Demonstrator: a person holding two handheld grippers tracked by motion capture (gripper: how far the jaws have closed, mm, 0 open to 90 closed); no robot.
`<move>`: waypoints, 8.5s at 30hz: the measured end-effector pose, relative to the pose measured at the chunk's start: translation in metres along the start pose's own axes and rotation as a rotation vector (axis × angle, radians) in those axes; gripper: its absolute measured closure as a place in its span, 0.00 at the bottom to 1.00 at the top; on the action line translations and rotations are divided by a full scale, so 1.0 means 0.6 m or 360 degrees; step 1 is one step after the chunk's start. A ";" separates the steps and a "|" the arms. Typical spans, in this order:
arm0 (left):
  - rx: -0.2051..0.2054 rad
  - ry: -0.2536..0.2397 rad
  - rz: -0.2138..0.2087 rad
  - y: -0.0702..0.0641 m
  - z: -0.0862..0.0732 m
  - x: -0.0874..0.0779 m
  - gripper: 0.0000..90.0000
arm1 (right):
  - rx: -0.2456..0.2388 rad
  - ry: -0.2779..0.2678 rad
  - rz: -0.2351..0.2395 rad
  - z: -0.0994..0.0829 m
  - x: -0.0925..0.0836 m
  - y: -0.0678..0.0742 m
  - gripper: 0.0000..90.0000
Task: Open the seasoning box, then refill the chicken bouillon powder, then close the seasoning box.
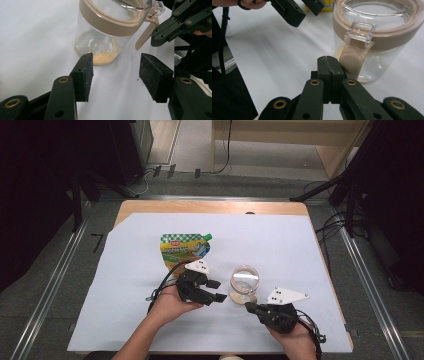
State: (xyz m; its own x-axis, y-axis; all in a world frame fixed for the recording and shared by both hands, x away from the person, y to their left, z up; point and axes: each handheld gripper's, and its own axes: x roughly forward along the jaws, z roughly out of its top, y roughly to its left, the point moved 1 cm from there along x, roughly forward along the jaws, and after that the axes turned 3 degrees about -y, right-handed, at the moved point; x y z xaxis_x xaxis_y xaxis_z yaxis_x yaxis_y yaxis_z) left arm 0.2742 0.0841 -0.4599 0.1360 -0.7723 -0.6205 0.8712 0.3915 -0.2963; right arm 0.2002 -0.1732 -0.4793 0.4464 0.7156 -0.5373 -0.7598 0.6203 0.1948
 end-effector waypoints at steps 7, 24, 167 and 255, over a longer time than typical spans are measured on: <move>-0.0009 -0.0004 0.0004 0.003 0.001 0.000 0.51 | 0.0039 0.0007 -0.0036 -0.005 -0.011 -0.022 1.00; -0.0004 0.0000 -0.0002 0.005 0.002 0.005 0.52 | 0.0109 0.0003 -0.0148 -0.006 -0.032 -0.072 1.00; 0.0348 0.0006 0.0085 -0.031 0.171 0.115 0.27 | 0.0294 0.0010 -0.0281 0.029 -0.025 -0.212 1.00; 0.0050 0.0046 -0.0148 -0.012 0.136 0.027 0.52 | 0.0072 -0.0032 0.0056 0.017 -0.034 -0.040 0.71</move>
State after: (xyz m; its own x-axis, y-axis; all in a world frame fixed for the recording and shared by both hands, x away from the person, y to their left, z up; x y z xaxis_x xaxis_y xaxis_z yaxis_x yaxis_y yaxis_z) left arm 0.3086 0.0282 -0.4088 0.0407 -0.7896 -0.6123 0.8939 0.3026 -0.3308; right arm 0.2142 -0.1999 -0.4646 0.4294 0.7433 -0.5130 -0.7532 0.6082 0.2507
